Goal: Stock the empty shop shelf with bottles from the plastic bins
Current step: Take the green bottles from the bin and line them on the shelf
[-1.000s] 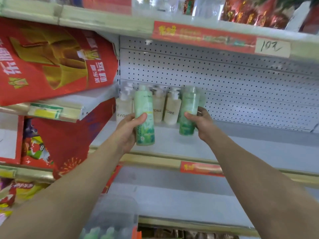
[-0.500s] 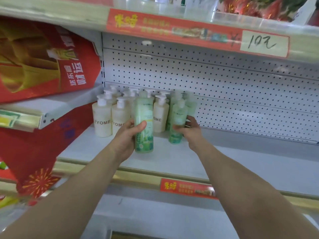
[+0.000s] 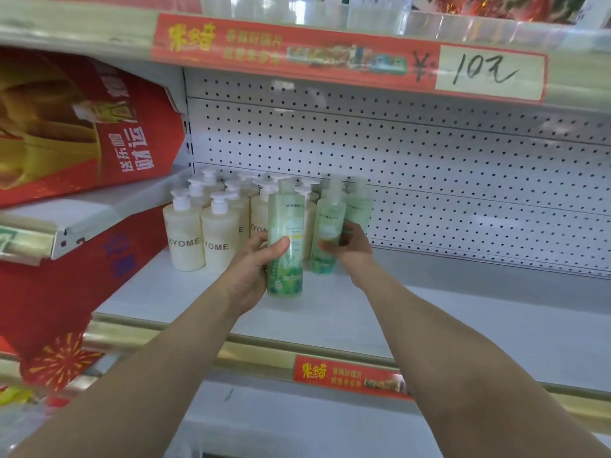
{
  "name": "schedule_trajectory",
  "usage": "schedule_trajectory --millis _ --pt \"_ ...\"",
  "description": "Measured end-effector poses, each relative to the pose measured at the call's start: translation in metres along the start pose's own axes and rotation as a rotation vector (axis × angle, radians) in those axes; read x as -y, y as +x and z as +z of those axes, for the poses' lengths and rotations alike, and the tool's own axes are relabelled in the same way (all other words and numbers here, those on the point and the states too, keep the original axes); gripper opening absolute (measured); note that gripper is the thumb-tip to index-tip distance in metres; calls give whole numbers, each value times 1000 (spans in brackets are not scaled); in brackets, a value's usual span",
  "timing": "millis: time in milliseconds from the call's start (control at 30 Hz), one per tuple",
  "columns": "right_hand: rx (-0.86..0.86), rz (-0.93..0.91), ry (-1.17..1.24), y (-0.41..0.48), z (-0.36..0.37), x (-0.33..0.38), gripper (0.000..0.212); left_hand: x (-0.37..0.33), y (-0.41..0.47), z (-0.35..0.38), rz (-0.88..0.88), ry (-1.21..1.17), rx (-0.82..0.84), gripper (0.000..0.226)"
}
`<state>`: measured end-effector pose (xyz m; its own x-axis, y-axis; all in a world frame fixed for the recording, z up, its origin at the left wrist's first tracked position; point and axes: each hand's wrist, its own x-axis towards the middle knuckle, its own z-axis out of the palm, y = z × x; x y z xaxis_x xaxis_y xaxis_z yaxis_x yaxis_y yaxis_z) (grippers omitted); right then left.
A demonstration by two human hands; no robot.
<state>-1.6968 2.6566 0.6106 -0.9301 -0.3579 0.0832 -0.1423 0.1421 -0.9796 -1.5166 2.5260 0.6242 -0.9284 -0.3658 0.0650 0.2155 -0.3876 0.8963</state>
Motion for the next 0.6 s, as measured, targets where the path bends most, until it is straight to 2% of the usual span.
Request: schedule_trajectory --millis 100,233,267,333,400,500,600 --pt "3 47 -47 1 -5 6 66 -1 2 6 -20 -2 29 67" --pt "-122 55 -4 -10 -21 38 56 -4 6 20 -32 16 102 61" --pt "-67 59 63 -13 -26 47 53 -4 7 25 -35 20 127 59" --pt "156 49 190 -22 -40 61 54 -3 11 36 -40 34 160 55" --pt "364 -14 168 -32 -52 71 59 -1 14 47 -47 56 190 52" --pt "456 -77 68 -39 -68 78 61 3 20 62 -56 102 237 51" --pt "484 -77 51 -39 -81 79 51 10 26 71 -64 118 284 53"
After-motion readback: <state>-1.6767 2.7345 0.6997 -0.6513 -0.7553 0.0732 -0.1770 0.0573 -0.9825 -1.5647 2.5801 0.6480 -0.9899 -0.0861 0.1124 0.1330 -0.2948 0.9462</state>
